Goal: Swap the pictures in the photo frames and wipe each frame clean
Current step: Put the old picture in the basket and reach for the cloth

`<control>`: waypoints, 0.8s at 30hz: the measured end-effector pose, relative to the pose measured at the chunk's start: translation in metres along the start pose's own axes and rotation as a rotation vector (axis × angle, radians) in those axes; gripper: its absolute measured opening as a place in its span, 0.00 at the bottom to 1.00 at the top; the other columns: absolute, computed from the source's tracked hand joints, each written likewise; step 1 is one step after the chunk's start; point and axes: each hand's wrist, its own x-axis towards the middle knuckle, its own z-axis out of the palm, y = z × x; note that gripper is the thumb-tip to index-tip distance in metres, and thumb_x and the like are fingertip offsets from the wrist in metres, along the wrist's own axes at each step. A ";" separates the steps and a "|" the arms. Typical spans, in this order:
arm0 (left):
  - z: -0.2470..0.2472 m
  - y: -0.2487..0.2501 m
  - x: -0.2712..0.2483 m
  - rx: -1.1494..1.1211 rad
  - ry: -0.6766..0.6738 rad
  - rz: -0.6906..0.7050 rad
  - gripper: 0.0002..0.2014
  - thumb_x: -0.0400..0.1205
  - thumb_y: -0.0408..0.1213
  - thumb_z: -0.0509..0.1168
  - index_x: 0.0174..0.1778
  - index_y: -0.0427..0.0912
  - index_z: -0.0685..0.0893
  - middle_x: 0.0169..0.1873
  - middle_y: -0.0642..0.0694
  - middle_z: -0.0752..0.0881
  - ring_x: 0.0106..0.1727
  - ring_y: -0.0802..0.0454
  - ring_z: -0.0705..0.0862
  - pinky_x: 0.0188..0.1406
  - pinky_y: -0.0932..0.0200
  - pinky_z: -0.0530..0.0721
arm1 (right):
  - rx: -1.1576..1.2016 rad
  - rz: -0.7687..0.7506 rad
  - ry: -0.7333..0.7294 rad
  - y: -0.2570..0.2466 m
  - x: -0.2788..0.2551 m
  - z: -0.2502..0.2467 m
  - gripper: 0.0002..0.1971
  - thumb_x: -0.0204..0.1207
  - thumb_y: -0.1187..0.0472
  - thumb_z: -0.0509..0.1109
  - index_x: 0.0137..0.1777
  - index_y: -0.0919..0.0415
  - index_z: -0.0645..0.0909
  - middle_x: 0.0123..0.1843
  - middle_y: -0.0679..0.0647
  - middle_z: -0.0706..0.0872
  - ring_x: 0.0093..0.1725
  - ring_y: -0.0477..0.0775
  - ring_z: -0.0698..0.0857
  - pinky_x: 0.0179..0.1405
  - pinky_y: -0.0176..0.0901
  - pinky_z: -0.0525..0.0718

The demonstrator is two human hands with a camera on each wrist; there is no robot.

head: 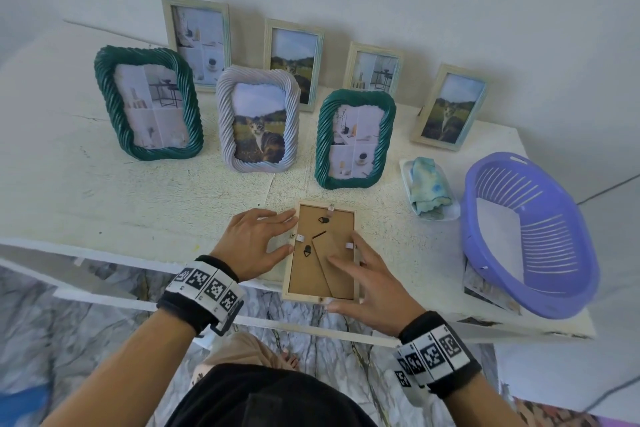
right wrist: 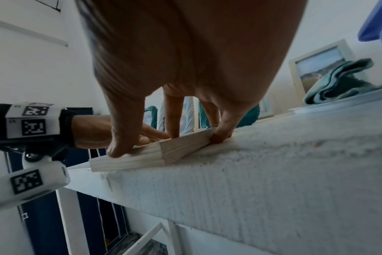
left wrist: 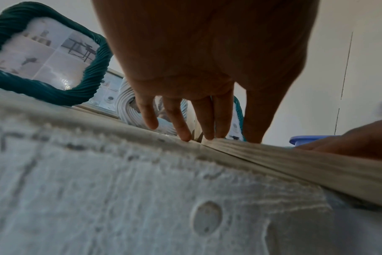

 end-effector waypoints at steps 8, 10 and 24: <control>-0.002 0.002 0.002 -0.003 -0.045 -0.008 0.40 0.72 0.68 0.42 0.79 0.58 0.71 0.78 0.68 0.65 0.76 0.53 0.68 0.75 0.49 0.63 | 0.105 -0.048 0.088 0.008 0.007 0.001 0.35 0.63 0.29 0.72 0.71 0.36 0.75 0.82 0.40 0.47 0.80 0.50 0.52 0.78 0.49 0.58; -0.003 0.003 0.001 -0.005 -0.044 -0.013 0.39 0.72 0.68 0.42 0.78 0.58 0.71 0.77 0.68 0.66 0.76 0.53 0.69 0.75 0.49 0.63 | 0.099 -0.038 0.104 0.005 0.009 0.000 0.31 0.65 0.31 0.73 0.68 0.37 0.77 0.80 0.40 0.50 0.77 0.48 0.54 0.77 0.49 0.60; -0.001 0.019 -0.004 -0.220 0.033 -0.100 0.33 0.76 0.61 0.51 0.76 0.53 0.76 0.69 0.49 0.82 0.68 0.49 0.80 0.68 0.47 0.77 | 0.044 -0.003 0.189 -0.008 0.011 0.006 0.15 0.79 0.44 0.67 0.65 0.40 0.78 0.84 0.47 0.53 0.80 0.52 0.54 0.73 0.47 0.60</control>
